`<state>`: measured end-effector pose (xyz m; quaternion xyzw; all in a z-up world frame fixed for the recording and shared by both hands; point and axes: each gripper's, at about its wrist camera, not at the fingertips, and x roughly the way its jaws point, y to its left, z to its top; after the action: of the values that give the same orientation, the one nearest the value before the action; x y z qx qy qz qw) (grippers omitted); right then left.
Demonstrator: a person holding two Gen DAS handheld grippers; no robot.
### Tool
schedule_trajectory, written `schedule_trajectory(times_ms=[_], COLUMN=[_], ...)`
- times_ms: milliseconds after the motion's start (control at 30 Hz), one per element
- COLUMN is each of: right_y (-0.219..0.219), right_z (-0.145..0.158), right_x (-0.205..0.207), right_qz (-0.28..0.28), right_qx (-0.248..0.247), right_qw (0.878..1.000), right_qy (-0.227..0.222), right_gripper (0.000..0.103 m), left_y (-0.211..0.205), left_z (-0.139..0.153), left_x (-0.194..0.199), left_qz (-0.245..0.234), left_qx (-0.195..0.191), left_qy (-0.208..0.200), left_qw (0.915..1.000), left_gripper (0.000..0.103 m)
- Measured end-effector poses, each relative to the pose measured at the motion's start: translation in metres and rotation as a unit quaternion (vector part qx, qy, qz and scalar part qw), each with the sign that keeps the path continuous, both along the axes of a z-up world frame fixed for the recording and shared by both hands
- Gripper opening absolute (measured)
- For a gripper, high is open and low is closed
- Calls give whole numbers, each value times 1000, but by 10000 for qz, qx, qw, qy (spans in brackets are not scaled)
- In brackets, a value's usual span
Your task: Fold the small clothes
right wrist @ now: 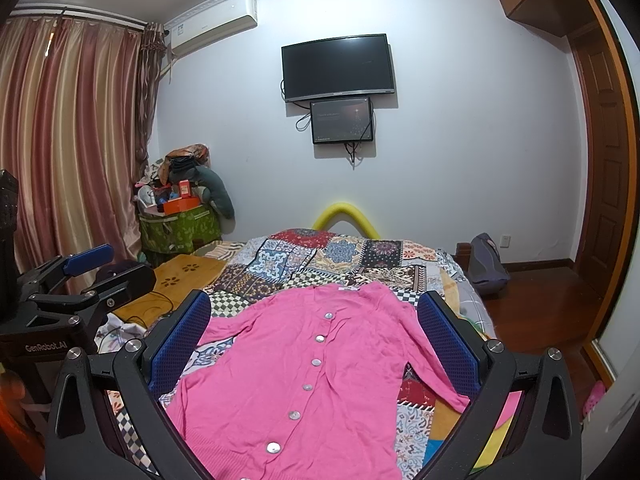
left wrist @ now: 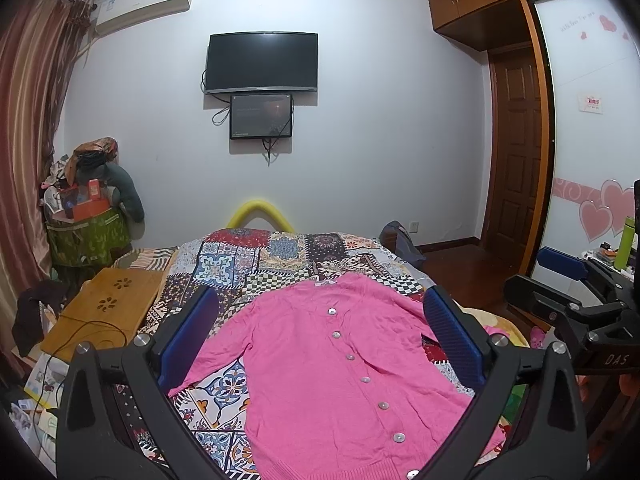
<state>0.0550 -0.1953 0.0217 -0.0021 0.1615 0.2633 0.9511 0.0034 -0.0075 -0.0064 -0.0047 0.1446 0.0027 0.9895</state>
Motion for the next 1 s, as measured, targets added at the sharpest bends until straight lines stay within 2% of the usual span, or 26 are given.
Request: schedule_trajectory(times_ms=[733,1000], right_y=[1,3], right_z=[-1,-8], right_x=[6,14], right_qz=[12,52], right_qx=[-46,-132], right_qw=[10000,9998], right_qy=[22,143], right_gripper=[103,102], left_y=[6,19], left_z=[-3,-6], left_x=[3,18], left_qz=[-3,19], left_qx=[-76,-245], left_qy=[25,285], left_qw=[10000,9993], left_gripper=[103,103])
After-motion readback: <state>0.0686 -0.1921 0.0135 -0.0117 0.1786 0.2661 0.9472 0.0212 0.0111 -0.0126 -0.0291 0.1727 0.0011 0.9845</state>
